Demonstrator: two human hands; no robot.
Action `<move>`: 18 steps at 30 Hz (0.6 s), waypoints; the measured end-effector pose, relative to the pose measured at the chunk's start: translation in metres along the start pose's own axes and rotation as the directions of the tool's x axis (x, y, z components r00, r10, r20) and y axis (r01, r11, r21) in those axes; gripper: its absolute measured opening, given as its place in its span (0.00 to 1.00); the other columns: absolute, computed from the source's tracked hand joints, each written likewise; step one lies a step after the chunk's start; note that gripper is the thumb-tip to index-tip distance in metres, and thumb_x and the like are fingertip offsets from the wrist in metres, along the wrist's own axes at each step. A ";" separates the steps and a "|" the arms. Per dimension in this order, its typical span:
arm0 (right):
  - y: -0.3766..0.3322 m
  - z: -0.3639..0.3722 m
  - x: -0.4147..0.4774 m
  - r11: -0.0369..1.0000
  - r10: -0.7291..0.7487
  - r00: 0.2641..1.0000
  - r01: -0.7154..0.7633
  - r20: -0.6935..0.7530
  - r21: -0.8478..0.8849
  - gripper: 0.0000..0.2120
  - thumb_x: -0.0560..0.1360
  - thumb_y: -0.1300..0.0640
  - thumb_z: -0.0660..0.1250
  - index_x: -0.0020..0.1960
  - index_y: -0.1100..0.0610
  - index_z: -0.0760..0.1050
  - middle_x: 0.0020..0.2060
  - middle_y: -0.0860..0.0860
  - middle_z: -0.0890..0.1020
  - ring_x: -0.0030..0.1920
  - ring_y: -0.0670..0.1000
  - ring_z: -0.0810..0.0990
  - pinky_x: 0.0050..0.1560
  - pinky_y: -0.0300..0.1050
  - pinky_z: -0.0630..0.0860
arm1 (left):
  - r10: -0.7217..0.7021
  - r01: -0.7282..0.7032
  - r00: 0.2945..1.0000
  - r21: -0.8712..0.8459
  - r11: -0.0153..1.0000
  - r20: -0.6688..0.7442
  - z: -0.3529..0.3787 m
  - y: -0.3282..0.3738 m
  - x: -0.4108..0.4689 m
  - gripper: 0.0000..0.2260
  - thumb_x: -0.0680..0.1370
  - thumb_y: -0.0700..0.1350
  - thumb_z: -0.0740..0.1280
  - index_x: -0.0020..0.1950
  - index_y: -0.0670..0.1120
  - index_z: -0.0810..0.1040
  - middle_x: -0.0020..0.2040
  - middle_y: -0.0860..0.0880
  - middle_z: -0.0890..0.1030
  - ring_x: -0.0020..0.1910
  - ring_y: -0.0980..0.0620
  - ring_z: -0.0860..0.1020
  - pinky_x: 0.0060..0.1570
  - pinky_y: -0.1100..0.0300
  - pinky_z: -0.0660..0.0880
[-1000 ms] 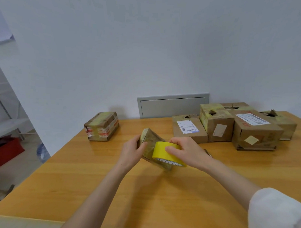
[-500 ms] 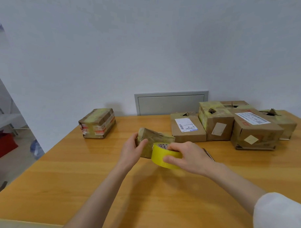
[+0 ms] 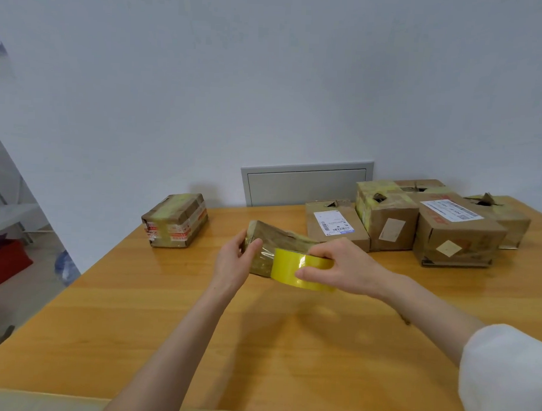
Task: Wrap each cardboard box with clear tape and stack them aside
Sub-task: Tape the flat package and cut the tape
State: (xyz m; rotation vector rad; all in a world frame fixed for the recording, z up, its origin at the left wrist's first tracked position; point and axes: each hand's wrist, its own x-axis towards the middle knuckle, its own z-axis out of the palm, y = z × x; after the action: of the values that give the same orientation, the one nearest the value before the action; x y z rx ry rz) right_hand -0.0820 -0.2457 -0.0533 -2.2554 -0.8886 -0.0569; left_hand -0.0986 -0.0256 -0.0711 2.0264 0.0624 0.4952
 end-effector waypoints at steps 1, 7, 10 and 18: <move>0.001 -0.002 0.000 1.000 0.006 1.000 -0.006 -0.016 0.007 0.25 0.67 0.34 0.66 0.33 0.57 0.73 0.27 0.50 0.71 0.30 0.46 0.68 0.34 0.46 0.64 | -0.016 0.015 1.000 -0.034 0.999 -0.006 -0.002 0.000 0.000 0.10 0.80 0.45 0.63 0.60 0.48 0.78 0.50 0.52 0.82 0.50 0.52 0.80 0.52 0.53 0.78; -0.007 -0.012 0.000 0.987 0.067 0.995 -0.076 -0.067 -0.140 0.20 0.73 0.38 0.67 0.30 0.49 0.68 0.26 0.46 0.71 0.30 0.44 0.69 0.33 0.43 0.64 | -0.077 0.077 0.997 -0.138 0.987 0.009 -0.002 0.006 -0.007 0.10 0.79 0.44 0.65 0.60 0.47 0.78 0.50 0.50 0.82 0.50 0.48 0.81 0.49 0.51 0.80; -0.008 -0.018 0.000 0.975 0.115 0.993 -0.120 -0.041 -0.189 0.18 0.73 0.36 0.65 0.32 0.46 0.69 0.29 0.43 0.72 0.33 0.42 0.70 0.34 0.41 0.63 | -0.117 0.114 0.993 -0.183 0.976 -0.006 -0.007 0.005 -0.008 0.12 0.80 0.43 0.65 0.62 0.44 0.77 0.51 0.49 0.81 0.50 0.49 0.80 0.46 0.55 0.80; 0.018 -0.028 -0.009 0.932 0.361 0.929 -0.362 0.079 0.006 0.20 0.73 0.34 0.64 0.46 0.51 0.79 0.42 0.48 0.81 0.43 0.46 0.80 0.43 0.43 0.77 | -0.200 0.182 0.979 -0.298 0.937 -0.028 -0.022 0.000 -0.003 0.12 0.80 0.43 0.64 0.63 0.45 0.76 0.51 0.48 0.81 0.45 0.54 0.80 0.37 0.64 0.78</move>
State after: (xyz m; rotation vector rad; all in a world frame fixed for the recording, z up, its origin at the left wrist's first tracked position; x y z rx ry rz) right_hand -0.0721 -0.2772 -0.0454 -2.3785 -0.4943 0.2071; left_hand -0.1099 -0.0080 -0.0628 1.6934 0.2075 0.4129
